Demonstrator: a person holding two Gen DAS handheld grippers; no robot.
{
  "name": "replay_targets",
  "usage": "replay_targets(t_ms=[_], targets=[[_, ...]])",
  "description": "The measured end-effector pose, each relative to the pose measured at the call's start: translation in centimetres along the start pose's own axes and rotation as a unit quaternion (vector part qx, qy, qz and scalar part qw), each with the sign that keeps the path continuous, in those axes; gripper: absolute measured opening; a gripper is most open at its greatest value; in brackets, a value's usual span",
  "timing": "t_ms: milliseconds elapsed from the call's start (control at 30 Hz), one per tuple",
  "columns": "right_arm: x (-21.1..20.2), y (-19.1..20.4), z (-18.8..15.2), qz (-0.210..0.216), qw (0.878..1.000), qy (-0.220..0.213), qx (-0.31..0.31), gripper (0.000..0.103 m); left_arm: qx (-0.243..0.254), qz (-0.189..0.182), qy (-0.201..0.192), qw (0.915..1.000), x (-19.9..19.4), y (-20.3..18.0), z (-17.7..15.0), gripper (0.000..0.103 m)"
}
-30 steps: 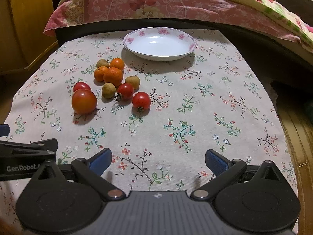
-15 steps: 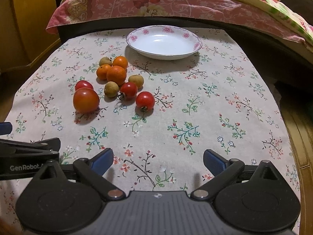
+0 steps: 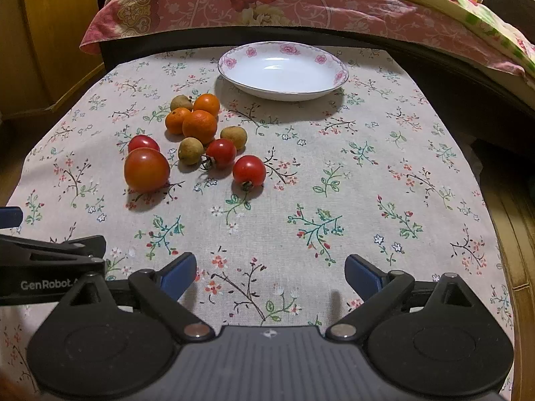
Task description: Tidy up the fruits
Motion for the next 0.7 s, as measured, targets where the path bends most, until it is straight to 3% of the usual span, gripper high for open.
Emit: replay_targets(t_ms=[700], targets=[[-0.01, -0.26, 0.16, 0.002, 1.0, 0.003, 0.003, 0.095, 0.006, 0.004, 0.003, 1.0, 0.31, -0.22, 0.24, 0.103]])
Point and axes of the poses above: each gripper's, at about its wrist camera, not at the fingertips, and x roughly the way its jaws point, y to its left, z to its top, the point moved 7 cm from there along x, roughly the way its jaws point, and after that the axes turned 8 degrees about z, right-handed, at the moved point
